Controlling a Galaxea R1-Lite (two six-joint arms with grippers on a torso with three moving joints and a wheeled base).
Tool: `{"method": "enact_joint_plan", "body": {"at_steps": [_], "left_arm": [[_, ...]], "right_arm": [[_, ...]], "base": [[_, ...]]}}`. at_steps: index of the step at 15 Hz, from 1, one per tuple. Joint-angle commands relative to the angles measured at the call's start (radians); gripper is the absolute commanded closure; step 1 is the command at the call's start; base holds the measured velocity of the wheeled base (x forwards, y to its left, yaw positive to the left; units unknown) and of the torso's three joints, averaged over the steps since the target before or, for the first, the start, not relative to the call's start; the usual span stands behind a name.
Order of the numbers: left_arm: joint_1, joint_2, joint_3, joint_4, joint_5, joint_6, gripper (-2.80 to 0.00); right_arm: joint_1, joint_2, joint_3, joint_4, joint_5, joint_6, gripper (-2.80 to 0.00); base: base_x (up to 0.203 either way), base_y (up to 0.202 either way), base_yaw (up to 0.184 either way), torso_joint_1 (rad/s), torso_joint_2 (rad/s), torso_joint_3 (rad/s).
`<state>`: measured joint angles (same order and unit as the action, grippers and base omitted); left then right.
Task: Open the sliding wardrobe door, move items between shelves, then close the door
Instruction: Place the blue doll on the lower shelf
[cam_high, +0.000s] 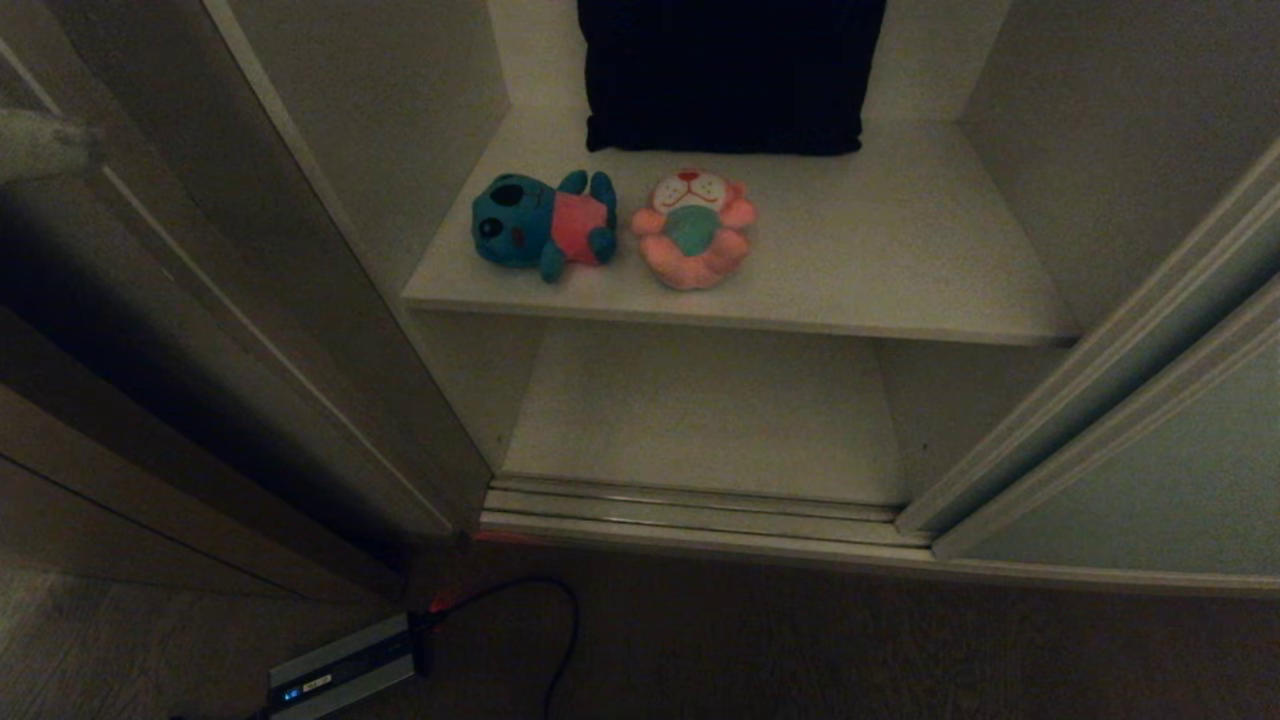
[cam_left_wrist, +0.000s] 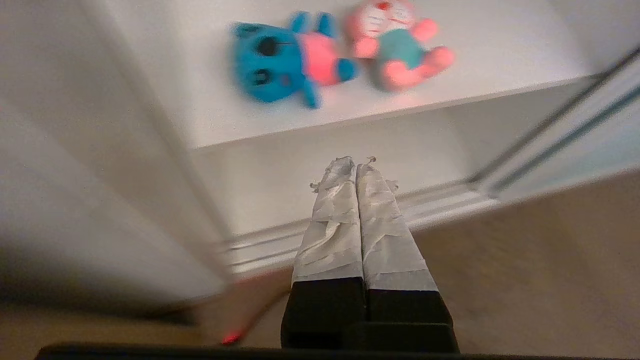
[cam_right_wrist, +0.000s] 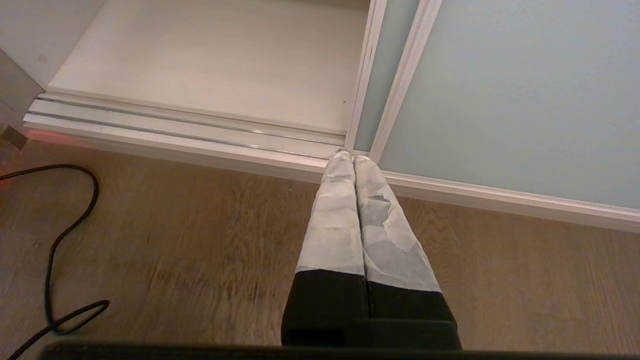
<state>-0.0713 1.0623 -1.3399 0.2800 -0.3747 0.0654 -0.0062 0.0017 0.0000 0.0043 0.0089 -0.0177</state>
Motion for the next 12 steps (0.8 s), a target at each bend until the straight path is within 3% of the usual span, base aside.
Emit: {"method": "enact_joint_plan", "body": {"at_steps": [1,5,6,12], "left_arm": [[-0.085,0.223,-0.122,0.037,-0.003,-0.019,0.00],[-0.125,0.417,-0.197,0.111,0.019,-0.030,0.00],[-0.126,0.464,-0.210,0.112,0.051,-0.034,-2.80],[-0.165,0.678,-0.397,0.125,0.153,-0.110,-2.80]], "right_arm": [[0.000,0.001,0.005,0.000,0.000,-0.001,0.00],[0.000,0.001,0.005,0.000,0.001,-0.001,0.00],[0.000,0.000,0.004,0.000,0.000,-0.001,0.00],[0.000,0.001,0.003,0.000,0.000,-0.001,0.00]], "base": [[0.000,0.000,0.000,0.000,0.00,0.000],[0.000,0.000,0.000,0.000,0.00,0.000],[0.000,0.000,0.000,0.000,0.00,0.000],[0.000,0.000,0.000,0.000,0.00,0.000]]}}
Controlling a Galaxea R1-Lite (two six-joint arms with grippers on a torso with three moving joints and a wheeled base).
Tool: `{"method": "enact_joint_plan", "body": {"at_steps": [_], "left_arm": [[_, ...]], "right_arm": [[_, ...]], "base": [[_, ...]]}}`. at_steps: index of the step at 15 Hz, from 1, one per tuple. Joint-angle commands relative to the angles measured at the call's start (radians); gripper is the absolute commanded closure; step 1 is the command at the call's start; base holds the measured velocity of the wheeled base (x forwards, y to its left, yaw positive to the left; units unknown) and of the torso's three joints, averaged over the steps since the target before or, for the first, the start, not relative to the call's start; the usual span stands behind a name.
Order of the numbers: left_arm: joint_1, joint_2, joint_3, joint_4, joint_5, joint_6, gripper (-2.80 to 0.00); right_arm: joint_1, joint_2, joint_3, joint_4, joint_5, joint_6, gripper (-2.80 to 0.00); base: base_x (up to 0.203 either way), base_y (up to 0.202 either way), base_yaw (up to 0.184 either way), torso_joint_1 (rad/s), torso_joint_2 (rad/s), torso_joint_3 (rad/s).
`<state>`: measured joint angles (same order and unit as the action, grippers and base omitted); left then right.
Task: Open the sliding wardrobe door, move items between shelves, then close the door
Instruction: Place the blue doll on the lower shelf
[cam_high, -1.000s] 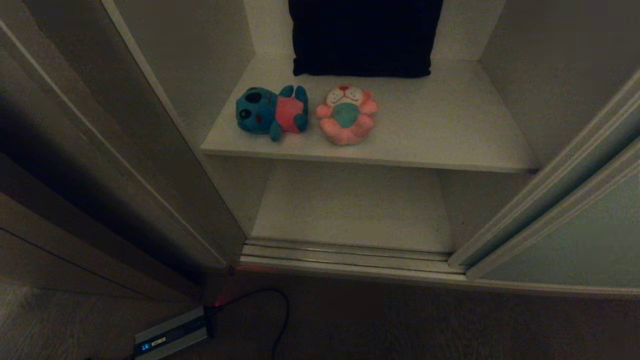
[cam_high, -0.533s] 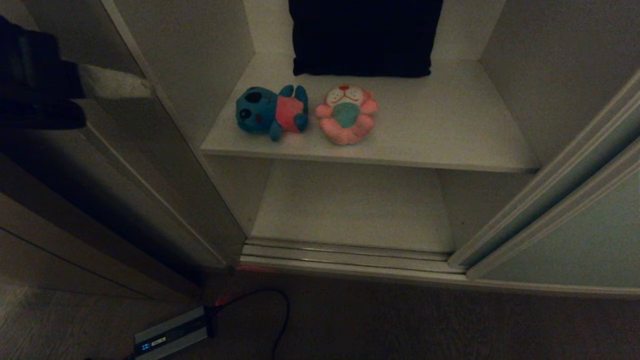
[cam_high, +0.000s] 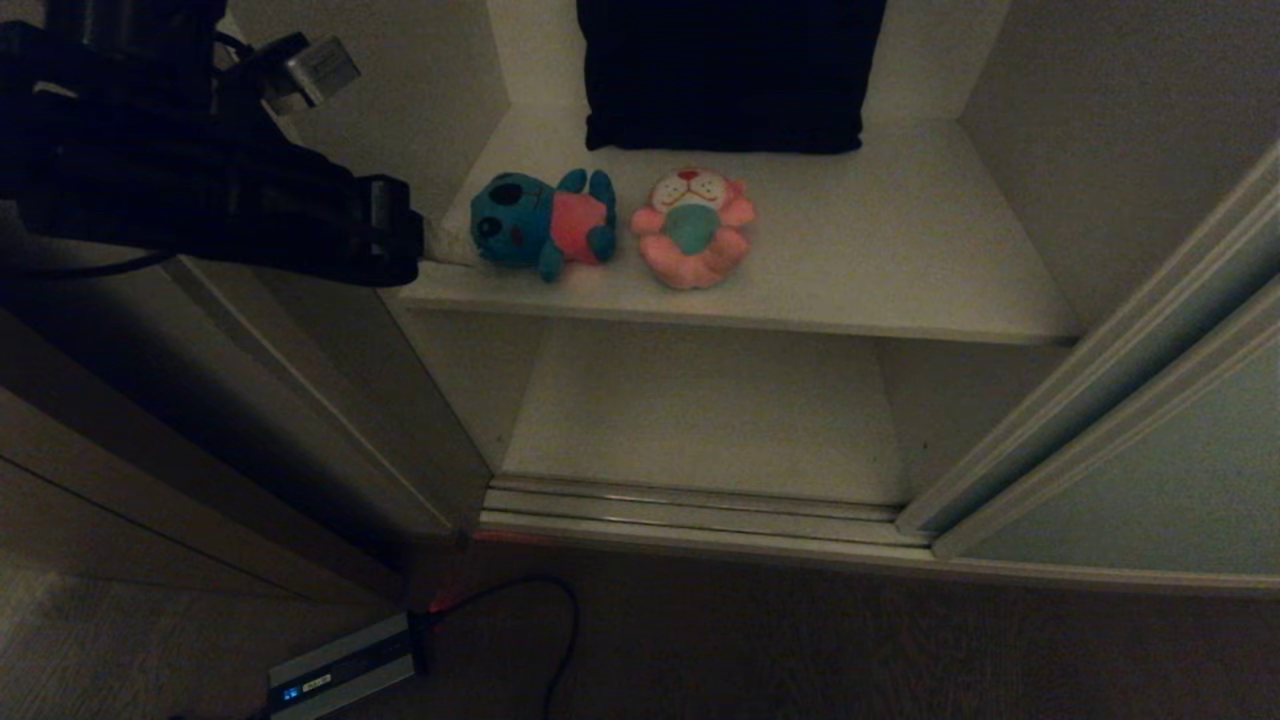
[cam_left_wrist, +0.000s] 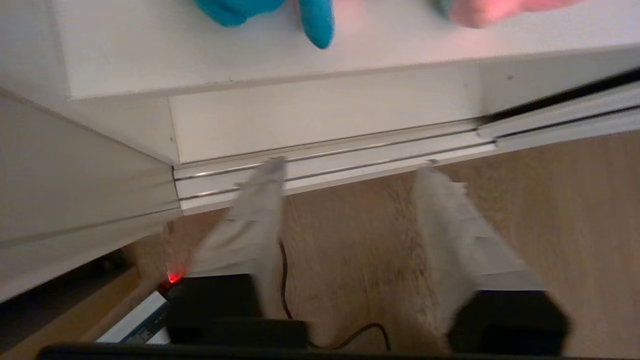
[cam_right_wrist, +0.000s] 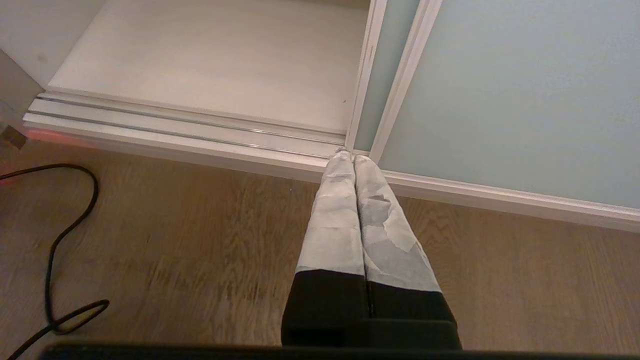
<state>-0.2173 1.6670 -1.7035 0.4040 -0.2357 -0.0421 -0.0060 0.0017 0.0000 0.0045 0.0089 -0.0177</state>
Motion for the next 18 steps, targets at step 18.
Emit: {"method": "enact_joint_plan", "body": {"at_steps": [18], "left_arm": [[-0.076,0.381,-0.230,-0.252,0.142,-0.322,-2.80]], "right_arm": [[0.000,0.000,0.005,0.000,0.000,-0.001,0.00]], "base": [[0.000,0.000,0.000,0.000,0.00,0.000]]}}
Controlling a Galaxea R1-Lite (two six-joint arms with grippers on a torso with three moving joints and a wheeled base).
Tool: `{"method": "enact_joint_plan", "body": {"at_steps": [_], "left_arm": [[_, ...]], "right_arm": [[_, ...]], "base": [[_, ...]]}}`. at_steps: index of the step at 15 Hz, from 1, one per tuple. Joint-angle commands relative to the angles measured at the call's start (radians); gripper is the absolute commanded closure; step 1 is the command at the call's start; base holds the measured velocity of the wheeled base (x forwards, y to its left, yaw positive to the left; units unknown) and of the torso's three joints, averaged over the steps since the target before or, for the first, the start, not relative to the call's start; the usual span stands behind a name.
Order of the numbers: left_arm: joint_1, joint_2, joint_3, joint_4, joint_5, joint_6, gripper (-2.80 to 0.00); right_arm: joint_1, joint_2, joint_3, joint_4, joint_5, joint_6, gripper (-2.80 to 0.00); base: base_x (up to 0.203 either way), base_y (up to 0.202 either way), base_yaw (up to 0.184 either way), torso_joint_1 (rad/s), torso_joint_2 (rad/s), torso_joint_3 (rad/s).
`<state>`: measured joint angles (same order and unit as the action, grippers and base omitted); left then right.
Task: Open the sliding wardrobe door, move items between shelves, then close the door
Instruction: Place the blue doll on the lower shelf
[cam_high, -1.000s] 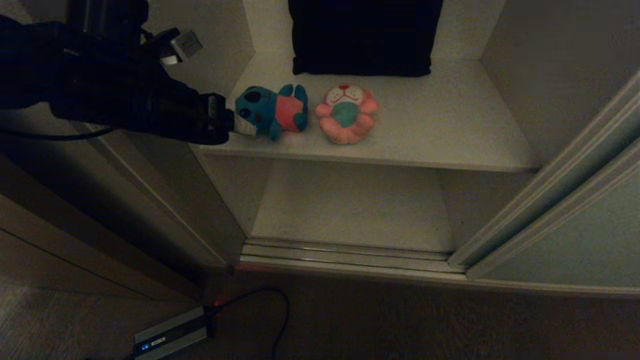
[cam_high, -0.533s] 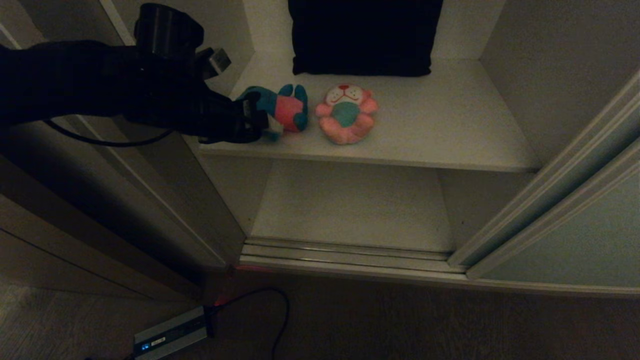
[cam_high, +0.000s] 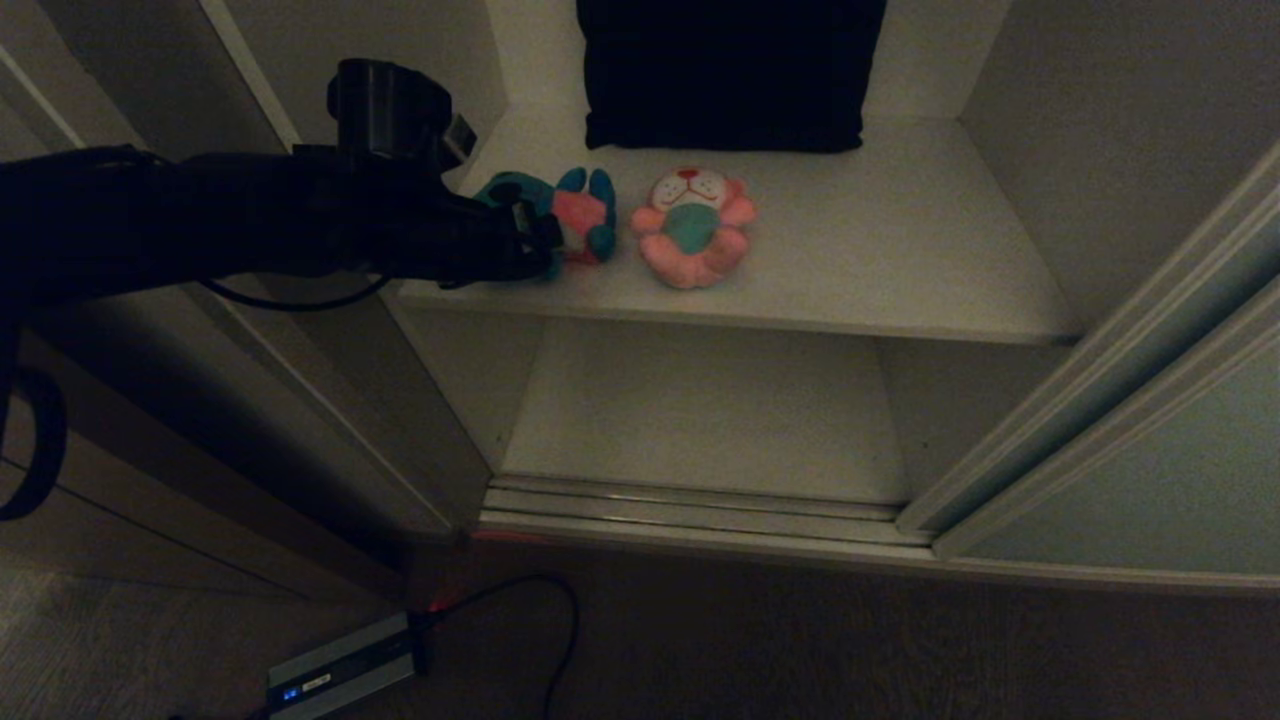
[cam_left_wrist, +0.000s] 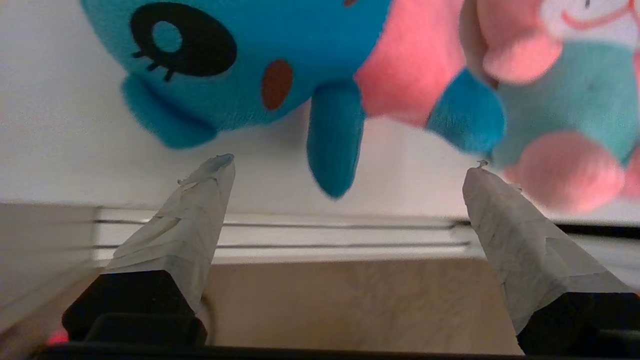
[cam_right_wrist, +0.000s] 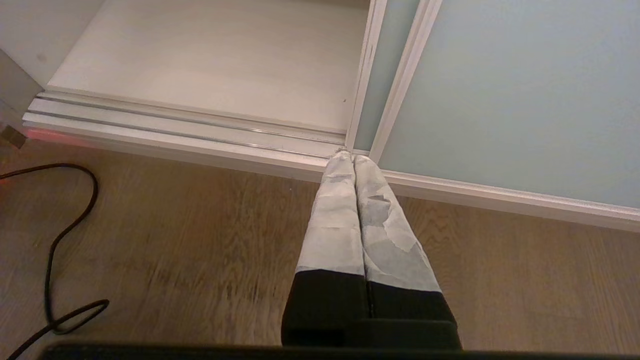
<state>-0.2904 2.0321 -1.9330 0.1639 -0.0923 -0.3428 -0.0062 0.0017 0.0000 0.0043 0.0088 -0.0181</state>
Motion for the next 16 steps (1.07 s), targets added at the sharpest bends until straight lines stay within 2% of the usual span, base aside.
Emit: {"method": "enact_joint_plan", "body": {"at_steps": [1,5,14,15,16], "left_arm": [[-0.005,0.021,-0.001,-0.028,-0.002,-0.035,-2.80],[-0.006,0.051,-0.001,-0.172,-0.007,-0.036,-2.80],[-0.007,0.111,-0.003,-0.254,-0.006,-0.038,-2.80],[-0.007,0.116,-0.003,-0.267,-0.006,-0.043,0.00],[-0.007,0.119,-0.003,-0.273,-0.004,-0.042,0.00]], "right_arm": [[0.000,0.001,0.004,0.000,0.000,0.000,0.00],[0.000,0.000,0.005,0.000,0.000,0.000,0.00],[0.000,0.001,0.004,0.000,0.000,0.000,0.00],[0.000,0.001,0.005,0.000,0.000,0.000,0.00],[0.000,0.001,0.005,0.000,0.000,0.000,0.00]], "base": [[0.000,0.000,0.000,0.000,0.00,0.000],[0.000,0.000,0.000,0.000,0.00,0.000],[0.000,0.000,0.000,0.000,0.00,0.000],[0.000,0.000,0.000,0.000,0.00,0.000],[0.000,0.000,0.000,0.000,0.00,0.000]]}}
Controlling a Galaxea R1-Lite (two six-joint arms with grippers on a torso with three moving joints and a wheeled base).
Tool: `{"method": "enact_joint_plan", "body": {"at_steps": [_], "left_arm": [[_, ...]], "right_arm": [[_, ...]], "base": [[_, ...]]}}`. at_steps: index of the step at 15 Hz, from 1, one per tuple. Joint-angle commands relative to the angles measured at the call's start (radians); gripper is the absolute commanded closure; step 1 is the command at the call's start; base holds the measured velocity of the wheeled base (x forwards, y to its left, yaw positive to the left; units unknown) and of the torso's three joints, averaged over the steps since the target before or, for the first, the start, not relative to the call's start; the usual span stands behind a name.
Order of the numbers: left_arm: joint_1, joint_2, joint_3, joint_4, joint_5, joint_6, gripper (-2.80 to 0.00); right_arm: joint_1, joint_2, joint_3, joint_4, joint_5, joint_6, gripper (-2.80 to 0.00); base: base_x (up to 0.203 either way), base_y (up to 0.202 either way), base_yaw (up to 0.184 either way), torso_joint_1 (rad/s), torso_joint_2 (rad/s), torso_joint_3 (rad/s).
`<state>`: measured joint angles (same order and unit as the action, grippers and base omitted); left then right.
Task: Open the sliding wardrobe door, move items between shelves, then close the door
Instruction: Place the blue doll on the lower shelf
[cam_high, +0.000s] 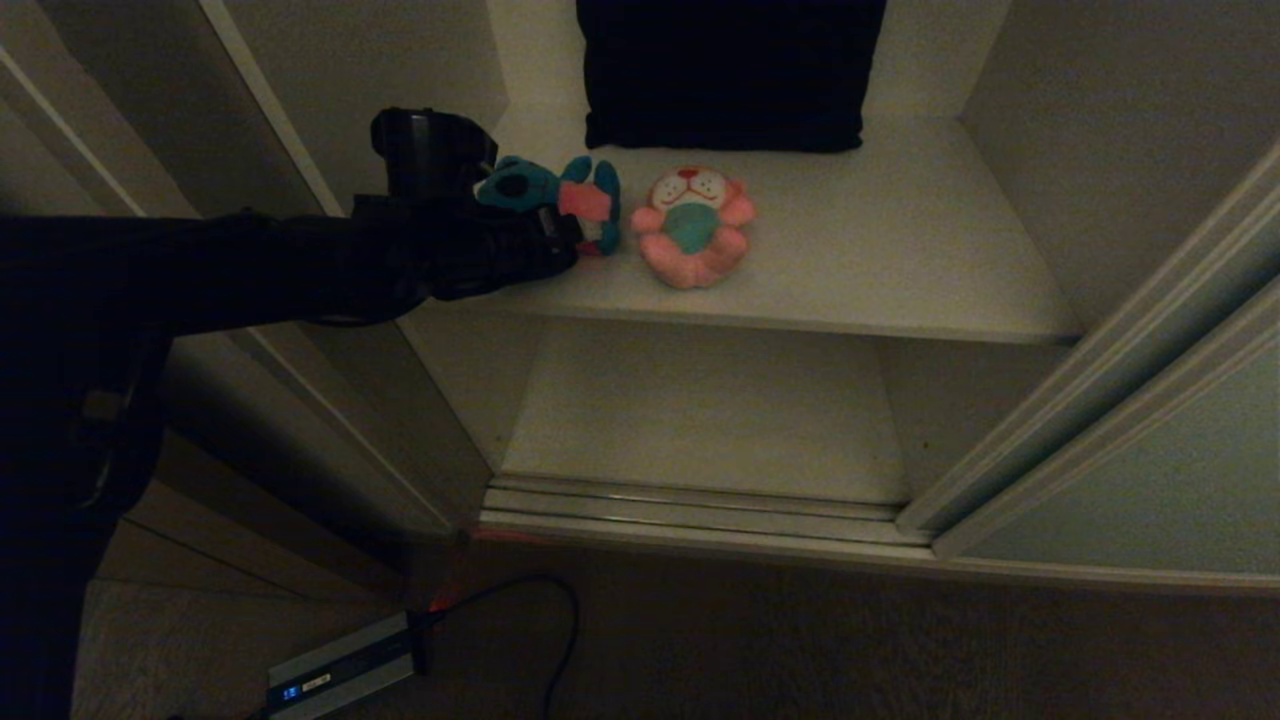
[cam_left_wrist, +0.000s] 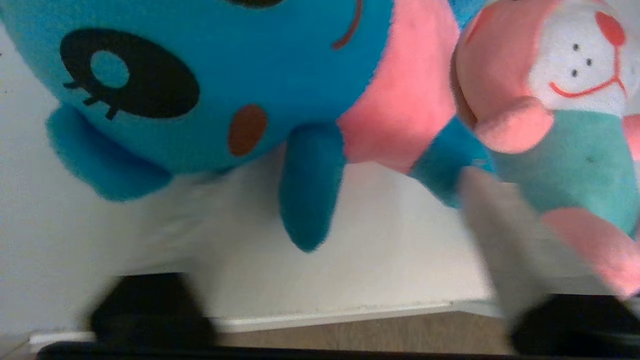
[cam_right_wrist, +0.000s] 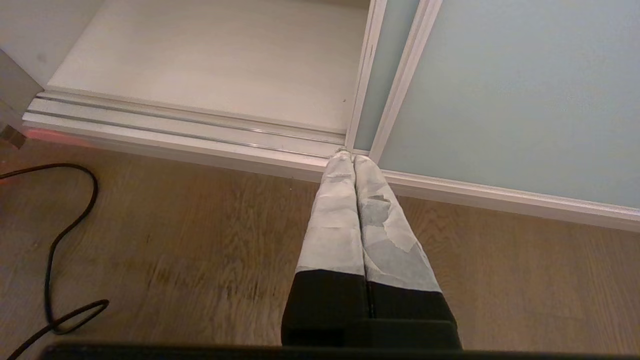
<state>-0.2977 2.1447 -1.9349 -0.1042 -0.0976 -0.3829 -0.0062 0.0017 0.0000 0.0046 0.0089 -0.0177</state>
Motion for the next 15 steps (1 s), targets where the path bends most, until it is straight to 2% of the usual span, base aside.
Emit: {"method": "enact_joint_plan", "body": {"at_steps": [1,11,15], "left_arm": [[0.000,0.009,-0.001,-0.011,0.000,-0.004,0.00],[-0.001,0.020,-0.003,-0.051,0.005,0.009,0.00],[-0.022,-0.052,-0.001,-0.006,0.010,0.024,0.00]], "right_arm": [[0.000,0.000,0.004,0.000,0.000,-0.001,0.00],[0.000,0.000,0.005,0.000,0.000,-0.001,0.00],[0.000,0.000,0.005,0.000,0.000,-0.001,0.00]], "base": [[0.000,0.000,0.000,0.000,0.00,0.000],[0.000,0.000,0.000,0.000,0.00,0.000],[0.000,0.000,0.000,0.000,0.00,0.000]]}}
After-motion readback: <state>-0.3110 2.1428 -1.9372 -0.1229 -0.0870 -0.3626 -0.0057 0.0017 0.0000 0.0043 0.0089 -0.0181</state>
